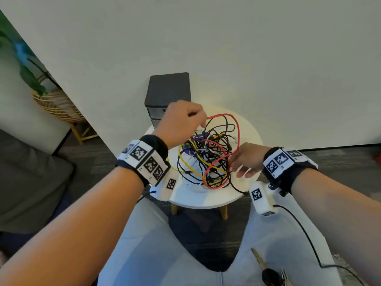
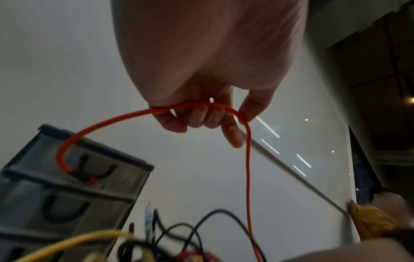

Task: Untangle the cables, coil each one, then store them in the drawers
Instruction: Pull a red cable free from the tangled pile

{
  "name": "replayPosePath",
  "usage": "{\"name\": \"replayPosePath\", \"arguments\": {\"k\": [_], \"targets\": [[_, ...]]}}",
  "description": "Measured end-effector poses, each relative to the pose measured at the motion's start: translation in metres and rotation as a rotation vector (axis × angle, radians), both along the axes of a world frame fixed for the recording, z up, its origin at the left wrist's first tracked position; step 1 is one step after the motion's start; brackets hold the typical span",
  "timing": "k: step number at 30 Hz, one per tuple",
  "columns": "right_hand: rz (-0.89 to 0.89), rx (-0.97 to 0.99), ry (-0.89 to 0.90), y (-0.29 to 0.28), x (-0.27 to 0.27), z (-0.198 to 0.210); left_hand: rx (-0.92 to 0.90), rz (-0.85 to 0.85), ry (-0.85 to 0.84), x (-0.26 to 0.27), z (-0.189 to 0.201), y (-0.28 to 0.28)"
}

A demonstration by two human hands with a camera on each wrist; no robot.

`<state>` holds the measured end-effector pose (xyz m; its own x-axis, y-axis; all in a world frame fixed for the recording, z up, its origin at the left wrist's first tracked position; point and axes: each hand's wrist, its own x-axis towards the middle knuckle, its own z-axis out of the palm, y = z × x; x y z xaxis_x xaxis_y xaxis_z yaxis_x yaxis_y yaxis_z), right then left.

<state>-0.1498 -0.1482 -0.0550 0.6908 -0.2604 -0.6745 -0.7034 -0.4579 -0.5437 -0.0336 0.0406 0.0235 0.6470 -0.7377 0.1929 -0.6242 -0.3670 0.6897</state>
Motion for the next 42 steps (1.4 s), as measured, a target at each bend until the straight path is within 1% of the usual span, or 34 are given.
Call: {"name": "replayPosePath", "arguments": {"k": [3,6,9,10,12,14,17,18,20,22,25,29,31,32,34,36,38,39,40,41,42], "targets": [[-0.047,0.076,-0.031,-0.005,-0.002,-0.005,0.022,-0.043,0.05,-0.006,-0.02,0.001],[-0.048,0.113,-0.067,-0.003,-0.004,-0.008,0.012,-0.088,0.116,-0.01,-0.036,0.002],[-0.037,0.093,-0.11,0.001,-0.005,-0.009,-0.032,-0.165,0.244,-0.012,-0.043,0.001],[-0.036,0.076,-0.132,0.001,-0.005,-0.007,-0.039,-0.173,0.273,-0.011,-0.044,0.001],[-0.053,0.055,-0.18,-0.002,-0.005,0.0,-0.018,-0.116,0.278,-0.006,-0.045,0.003],[-0.106,0.069,-0.231,-0.005,-0.005,0.009,0.04,-0.026,0.226,0.001,-0.044,0.006],[-0.236,0.141,-0.324,-0.007,-0.008,0.02,0.129,0.093,0.09,0.009,-0.036,0.011],[-0.282,0.177,-0.36,-0.007,-0.009,0.023,0.129,0.137,0.051,0.012,-0.034,0.011],[-0.357,0.266,-0.43,-0.003,-0.009,0.03,0.089,0.174,0.035,0.016,-0.029,0.012],[-0.409,0.356,-0.485,0.001,-0.008,0.035,0.083,0.151,0.019,0.018,-0.027,0.01],[-0.519,0.514,-0.551,0.005,-0.003,0.045,0.104,0.067,-0.067,0.011,-0.029,0.002],[-0.68,0.786,-0.587,0.006,0.007,0.064,0.052,0.015,-0.201,-0.003,-0.031,-0.008],[-0.699,0.927,-0.596,0.006,0.01,0.074,0.017,-0.035,-0.267,-0.011,-0.03,-0.013],[-0.692,0.998,-0.603,0.006,0.011,0.078,0.029,-0.066,-0.3,-0.015,-0.029,-0.015],[-0.658,1.121,-0.629,0.007,0.013,0.085,0.129,-0.124,-0.341,-0.022,-0.032,-0.018],[-0.626,1.167,-0.689,0.007,0.013,0.088,0.22,-0.163,-0.33,-0.023,-0.038,-0.02],[-0.629,1.112,-0.773,0.006,0.012,0.088,0.229,-0.2,-0.286,-0.022,-0.042,-0.018],[-0.631,1.025,-0.801,0.004,0.011,0.086,0.199,-0.219,-0.238,-0.022,-0.041,-0.016],[-0.622,0.883,-0.809,0.001,0.011,0.083,0.155,-0.228,-0.169,-0.021,-0.04,-0.014],[-0.594,0.673,-0.799,-0.002,0.01,0.082,0.111,-0.228,-0.091,-0.021,-0.037,-0.012],[-0.556,0.409,-0.782,-0.005,0.009,0.08,0.073,-0.221,-0.032,-0.021,-0.033,-0.011]]}}
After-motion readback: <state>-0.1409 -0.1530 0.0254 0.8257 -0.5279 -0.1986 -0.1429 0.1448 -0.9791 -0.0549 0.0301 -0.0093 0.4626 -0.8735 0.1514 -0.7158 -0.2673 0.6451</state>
